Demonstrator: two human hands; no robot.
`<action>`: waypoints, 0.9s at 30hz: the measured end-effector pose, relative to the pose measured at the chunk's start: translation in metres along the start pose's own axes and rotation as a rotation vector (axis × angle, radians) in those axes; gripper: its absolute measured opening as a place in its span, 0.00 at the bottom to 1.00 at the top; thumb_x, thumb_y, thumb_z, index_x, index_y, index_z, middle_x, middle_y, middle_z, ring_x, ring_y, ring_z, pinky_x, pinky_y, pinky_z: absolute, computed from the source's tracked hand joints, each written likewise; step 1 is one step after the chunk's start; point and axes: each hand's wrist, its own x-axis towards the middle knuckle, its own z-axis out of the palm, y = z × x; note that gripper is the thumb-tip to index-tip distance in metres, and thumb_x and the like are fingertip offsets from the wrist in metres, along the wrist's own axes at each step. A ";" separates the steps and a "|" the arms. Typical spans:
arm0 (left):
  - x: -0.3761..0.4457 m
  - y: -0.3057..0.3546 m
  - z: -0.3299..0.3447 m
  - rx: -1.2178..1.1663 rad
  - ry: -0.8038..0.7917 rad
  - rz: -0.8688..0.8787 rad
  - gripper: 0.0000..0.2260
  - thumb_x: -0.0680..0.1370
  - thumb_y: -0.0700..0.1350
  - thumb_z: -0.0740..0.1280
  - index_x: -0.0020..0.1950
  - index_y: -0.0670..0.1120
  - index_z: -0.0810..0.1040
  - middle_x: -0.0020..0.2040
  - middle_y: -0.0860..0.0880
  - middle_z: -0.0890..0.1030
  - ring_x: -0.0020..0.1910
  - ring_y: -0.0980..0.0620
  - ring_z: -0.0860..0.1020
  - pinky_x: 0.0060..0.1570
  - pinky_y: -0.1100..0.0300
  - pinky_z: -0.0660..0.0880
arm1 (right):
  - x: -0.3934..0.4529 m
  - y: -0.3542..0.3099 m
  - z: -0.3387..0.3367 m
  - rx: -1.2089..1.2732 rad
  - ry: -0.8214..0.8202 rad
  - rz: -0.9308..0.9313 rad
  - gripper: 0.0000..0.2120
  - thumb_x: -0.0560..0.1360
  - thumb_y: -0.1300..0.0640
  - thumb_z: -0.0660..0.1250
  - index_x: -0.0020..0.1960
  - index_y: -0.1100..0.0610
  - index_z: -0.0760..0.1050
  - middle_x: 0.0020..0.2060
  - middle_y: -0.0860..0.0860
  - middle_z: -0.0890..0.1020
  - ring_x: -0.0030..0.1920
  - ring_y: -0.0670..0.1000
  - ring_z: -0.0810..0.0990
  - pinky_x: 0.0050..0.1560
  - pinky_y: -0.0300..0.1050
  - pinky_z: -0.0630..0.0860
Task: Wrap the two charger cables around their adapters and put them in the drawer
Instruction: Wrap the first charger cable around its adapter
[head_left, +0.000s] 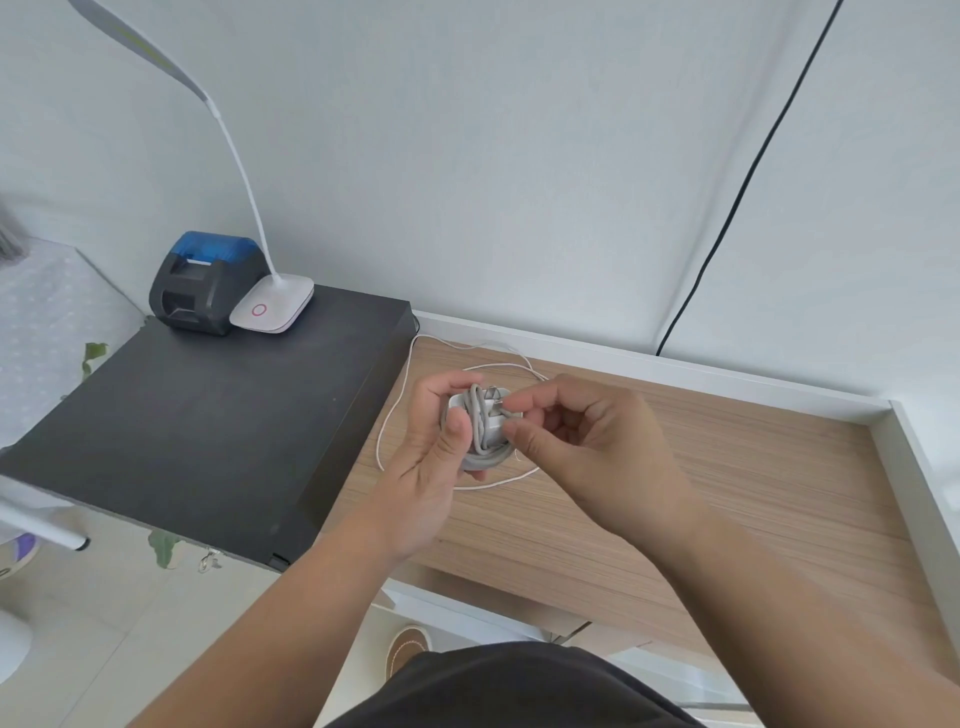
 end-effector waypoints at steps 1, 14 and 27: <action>0.000 -0.001 -0.001 0.016 -0.002 0.012 0.23 0.70 0.74 0.59 0.60 0.65 0.69 0.56 0.50 0.74 0.51 0.50 0.75 0.49 0.52 0.71 | 0.001 -0.001 0.000 0.000 -0.007 0.005 0.07 0.72 0.63 0.72 0.45 0.51 0.83 0.31 0.45 0.79 0.33 0.45 0.75 0.36 0.38 0.72; 0.014 -0.002 -0.002 0.126 0.033 0.037 0.17 0.74 0.71 0.57 0.60 0.67 0.68 0.54 0.57 0.75 0.53 0.47 0.75 0.54 0.46 0.74 | 0.004 0.004 0.007 0.086 0.126 0.013 0.09 0.73 0.65 0.70 0.43 0.52 0.83 0.36 0.52 0.84 0.36 0.49 0.77 0.40 0.45 0.75; 0.020 0.005 0.007 -0.431 0.152 -0.178 0.12 0.66 0.37 0.57 0.49 0.45 0.69 0.49 0.43 0.75 0.41 0.49 0.78 0.36 0.56 0.78 | 0.007 0.007 0.010 0.022 0.129 0.015 0.09 0.73 0.64 0.70 0.45 0.50 0.83 0.39 0.52 0.85 0.40 0.56 0.81 0.43 0.47 0.78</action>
